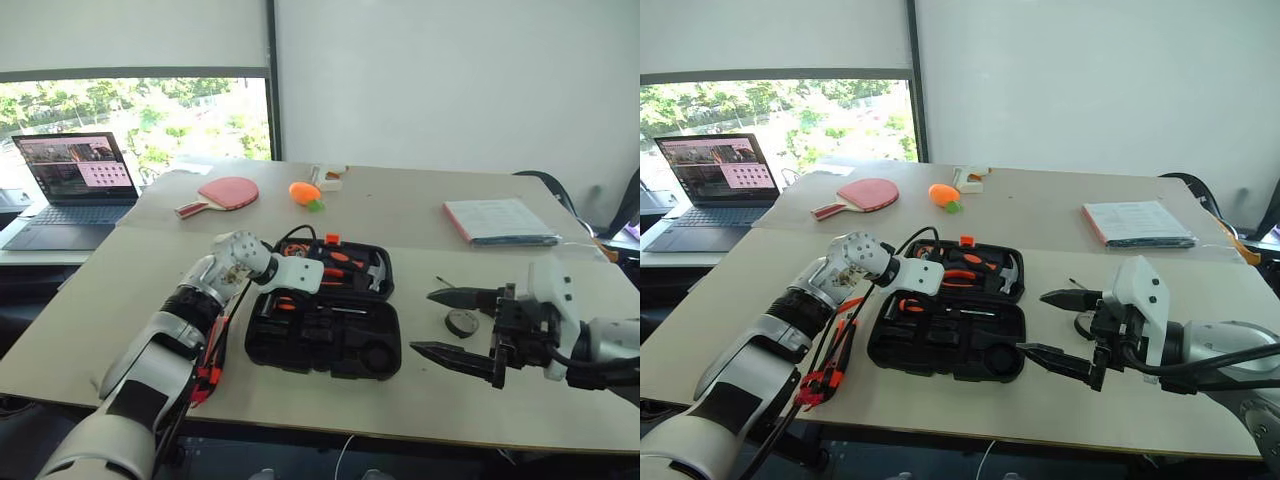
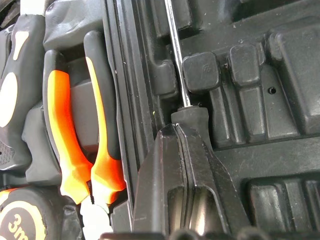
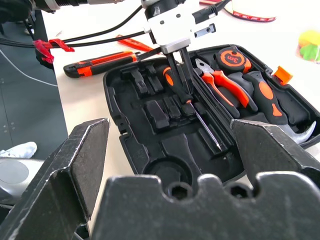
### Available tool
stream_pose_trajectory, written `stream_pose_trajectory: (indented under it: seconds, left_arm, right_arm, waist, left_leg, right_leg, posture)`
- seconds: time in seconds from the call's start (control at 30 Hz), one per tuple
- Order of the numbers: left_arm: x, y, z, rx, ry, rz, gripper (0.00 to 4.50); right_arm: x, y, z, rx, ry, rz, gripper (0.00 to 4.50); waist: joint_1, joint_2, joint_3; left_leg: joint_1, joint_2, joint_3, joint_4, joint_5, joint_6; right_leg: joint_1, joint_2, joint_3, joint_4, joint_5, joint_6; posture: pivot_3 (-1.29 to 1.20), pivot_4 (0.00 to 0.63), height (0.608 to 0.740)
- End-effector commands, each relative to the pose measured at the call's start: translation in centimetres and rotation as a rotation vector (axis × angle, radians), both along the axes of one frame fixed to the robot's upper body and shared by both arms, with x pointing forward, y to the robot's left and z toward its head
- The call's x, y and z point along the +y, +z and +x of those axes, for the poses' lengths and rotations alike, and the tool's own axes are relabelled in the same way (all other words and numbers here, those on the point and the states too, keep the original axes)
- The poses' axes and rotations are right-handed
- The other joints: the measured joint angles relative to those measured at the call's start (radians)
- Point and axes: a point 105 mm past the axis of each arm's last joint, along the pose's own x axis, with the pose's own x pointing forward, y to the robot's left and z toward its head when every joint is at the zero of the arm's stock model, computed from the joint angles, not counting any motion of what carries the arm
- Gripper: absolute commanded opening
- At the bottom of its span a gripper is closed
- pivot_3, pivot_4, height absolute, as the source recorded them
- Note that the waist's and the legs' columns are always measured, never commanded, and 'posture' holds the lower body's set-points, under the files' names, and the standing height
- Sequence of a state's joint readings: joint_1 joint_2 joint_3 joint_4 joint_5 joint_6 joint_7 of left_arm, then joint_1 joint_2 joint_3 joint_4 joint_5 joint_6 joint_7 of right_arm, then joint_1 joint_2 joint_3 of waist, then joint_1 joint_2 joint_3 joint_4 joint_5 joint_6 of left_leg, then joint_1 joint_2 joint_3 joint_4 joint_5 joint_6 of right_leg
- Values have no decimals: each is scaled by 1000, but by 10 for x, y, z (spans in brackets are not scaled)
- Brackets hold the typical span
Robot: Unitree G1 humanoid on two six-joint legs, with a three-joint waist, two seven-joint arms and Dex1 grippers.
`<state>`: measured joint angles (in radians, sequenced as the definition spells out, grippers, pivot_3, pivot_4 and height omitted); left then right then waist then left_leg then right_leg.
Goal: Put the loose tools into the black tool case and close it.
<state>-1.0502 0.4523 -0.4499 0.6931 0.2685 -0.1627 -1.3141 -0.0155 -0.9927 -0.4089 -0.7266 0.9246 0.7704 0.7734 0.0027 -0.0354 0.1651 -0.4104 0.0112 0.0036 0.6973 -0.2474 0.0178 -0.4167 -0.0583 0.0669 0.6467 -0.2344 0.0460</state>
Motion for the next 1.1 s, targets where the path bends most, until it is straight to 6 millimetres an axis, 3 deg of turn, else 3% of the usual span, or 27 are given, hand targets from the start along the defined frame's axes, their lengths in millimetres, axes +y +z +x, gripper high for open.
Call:
stream_pose_trajectory:
  seconds: [0.03,0.07,0.17,0.3,0.5,0.53,0.6,0.73,0.9,1.1]
  left_arm:
    - [-5,9,-10,165,30,-137,61]
    - [-4,20,-13,213,41,-200,61]
    - [2,54,-23,326,47,-365,777]
    - [4,108,-41,453,-20,-590,2229]
    - [4,140,-57,505,-83,-713,4260]
    - [4,143,-59,506,-93,-721,4406]
    - [4,147,-64,505,-106,-726,4406]
    - [3,149,-71,501,-119,-719,4406]
    - [-3,150,-78,449,-118,-709,4406]
    - [-4,153,-86,416,-116,-721,4406]
  right_arm:
    - [-13,1,5,-54,-81,-15,4500]
    - [-20,-1,8,-58,-117,-17,4500]
    - [-46,-8,16,-60,-252,-28,4500]
    - [-101,-17,9,-15,-433,-78,4500]
    - [-173,-19,-21,43,-648,-147,4500]
    - [-184,-18,-26,49,-682,-157,4500]
    - [-198,-16,-31,59,-725,-174,4500]
    - [-200,-17,-20,68,-712,-201,4500]
    - [-188,-27,27,77,-657,-271,4500]
    - [-184,-39,89,90,-665,-350,4500]
  waist:
    - [0,0,0]
    - [0,0,0]
    - [-3,0,0]
    - [-5,0,0]
    - [-3,2,0]
    - [-3,2,0]
    - [-6,2,0]
    - [-29,2,0]
    - [-51,5,-1]
    - [-44,9,0]
  left_leg:
    - [-1,0,0,0,0,0]
    - [-2,0,0,0,0,0]
    - [-6,0,0,0,0,0]
    - [-6,1,-1,0,0,0]
    - [-3,0,0,0,0,0]
    - [-3,0,1,0,0,0]
    - [-2,0,2,0,0,0]
    - [1,2,2,-1,0,0]
    - [5,2,2,-3,0,0]
    - [3,1,7,-3,1,-1]
  right_leg:
    - [-1,0,0,0,0,0]
    - [-2,0,0,0,0,0]
    - [-6,0,0,1,0,0]
    - [-6,1,0,1,0,0]
    - [-3,0,0,0,0,0]
    - [-3,1,0,1,0,0]
    - [-3,1,0,1,0,0]
    - [-2,2,3,1,0,0]
    - [-1,3,6,1,-1,-1]
    - [-3,3,7,1,0,-1]
  posture:
    - [0,150,740]
    - [0,150,740]
    - [0,150,740]
    - [0,150,740]
    - [0,150,740]
    - [0,150,740]
    - [0,150,740]
    - [0,150,740]
    - [0,150,740]
    - [0,150,740]
